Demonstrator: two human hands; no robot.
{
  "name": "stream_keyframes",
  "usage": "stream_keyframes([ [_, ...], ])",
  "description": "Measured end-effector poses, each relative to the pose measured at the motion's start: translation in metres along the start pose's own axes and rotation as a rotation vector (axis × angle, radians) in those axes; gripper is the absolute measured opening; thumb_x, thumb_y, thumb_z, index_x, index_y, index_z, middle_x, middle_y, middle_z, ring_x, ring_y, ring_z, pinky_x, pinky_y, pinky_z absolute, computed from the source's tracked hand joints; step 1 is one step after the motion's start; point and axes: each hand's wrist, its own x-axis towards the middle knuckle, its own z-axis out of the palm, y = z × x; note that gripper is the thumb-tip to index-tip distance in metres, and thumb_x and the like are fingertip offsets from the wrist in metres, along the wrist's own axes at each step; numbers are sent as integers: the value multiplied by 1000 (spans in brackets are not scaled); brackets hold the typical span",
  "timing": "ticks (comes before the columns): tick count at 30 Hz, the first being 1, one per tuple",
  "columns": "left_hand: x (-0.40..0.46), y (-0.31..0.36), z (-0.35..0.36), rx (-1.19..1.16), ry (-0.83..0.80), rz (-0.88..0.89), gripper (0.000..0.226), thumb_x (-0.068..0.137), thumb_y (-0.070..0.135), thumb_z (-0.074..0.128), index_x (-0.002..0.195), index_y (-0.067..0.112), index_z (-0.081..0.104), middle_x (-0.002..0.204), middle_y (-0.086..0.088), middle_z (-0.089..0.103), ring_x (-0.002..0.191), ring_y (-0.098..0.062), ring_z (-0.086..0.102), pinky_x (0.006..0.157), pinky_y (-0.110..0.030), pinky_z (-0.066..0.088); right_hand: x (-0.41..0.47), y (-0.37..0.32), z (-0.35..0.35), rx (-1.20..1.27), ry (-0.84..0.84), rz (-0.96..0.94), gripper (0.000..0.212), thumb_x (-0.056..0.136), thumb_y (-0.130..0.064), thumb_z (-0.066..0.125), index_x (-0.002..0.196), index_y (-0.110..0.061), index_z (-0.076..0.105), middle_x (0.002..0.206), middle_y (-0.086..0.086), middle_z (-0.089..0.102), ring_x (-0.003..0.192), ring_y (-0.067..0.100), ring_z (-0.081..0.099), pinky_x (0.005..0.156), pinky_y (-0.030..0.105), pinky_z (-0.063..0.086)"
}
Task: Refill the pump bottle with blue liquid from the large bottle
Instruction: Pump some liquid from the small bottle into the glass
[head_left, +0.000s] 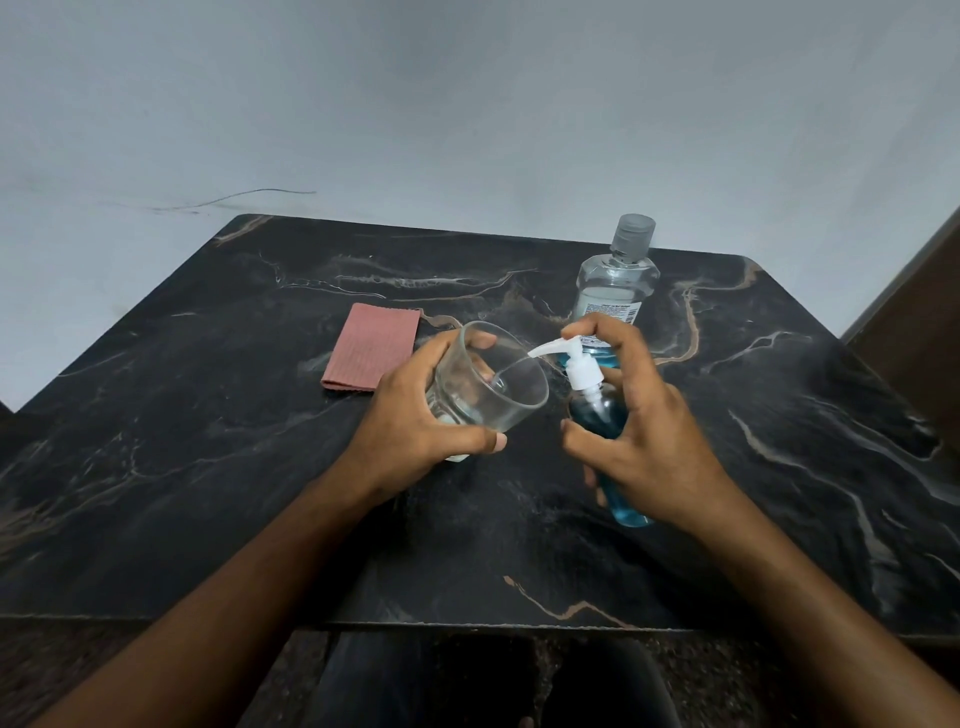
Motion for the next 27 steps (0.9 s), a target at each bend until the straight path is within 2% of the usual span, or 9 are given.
stream_keyframes([
  [3, 0, -1, 0, -3, 5, -5, 79, 56, 24, 90, 129, 28, 61, 107, 0, 70, 108, -25, 69, 94, -52, 57, -1, 1, 0, 5, 6, 12, 75, 78, 9, 65, 131, -36, 39, 82, -13, 68, 41, 23, 63, 37, 29, 52],
  [9, 1, -1, 1, 6, 5, -9, 80, 56, 24, 90, 130, 27, 61, 108, -2, 70, 108, -24, 70, 94, -52, 57, 0, -3, -1, 10, 14, 12, 88, 77, 10, 66, 139, -46, 36, 89, -12, 71, 44, 24, 65, 40, 29, 55],
  [14, 0, 0, 0, 8, 9, -7, 79, 56, 25, 89, 130, 28, 60, 110, 2, 70, 109, -23, 69, 94, -48, 58, 1, -1, 0, 1, 12, 21, 76, 78, 11, 65, 131, -36, 39, 84, -10, 69, 41, 24, 63, 36, 37, 54],
  [21, 0, -1, 0, 16, 11, -1, 79, 56, 25, 89, 129, 27, 61, 108, 2, 71, 108, -23, 69, 95, -48, 58, 1, -3, 1, 18, 14, 18, 84, 77, 10, 66, 136, -42, 37, 86, -11, 70, 43, 25, 64, 38, 30, 53],
  [27, 1, -1, 0, 1, 4, -3, 80, 56, 25, 89, 130, 27, 60, 110, 3, 69, 111, -23, 68, 96, -45, 57, 0, 0, 2, 17, 35, 29, 76, 79, 10, 65, 131, -38, 39, 80, -4, 68, 41, 25, 63, 36, 39, 54],
])
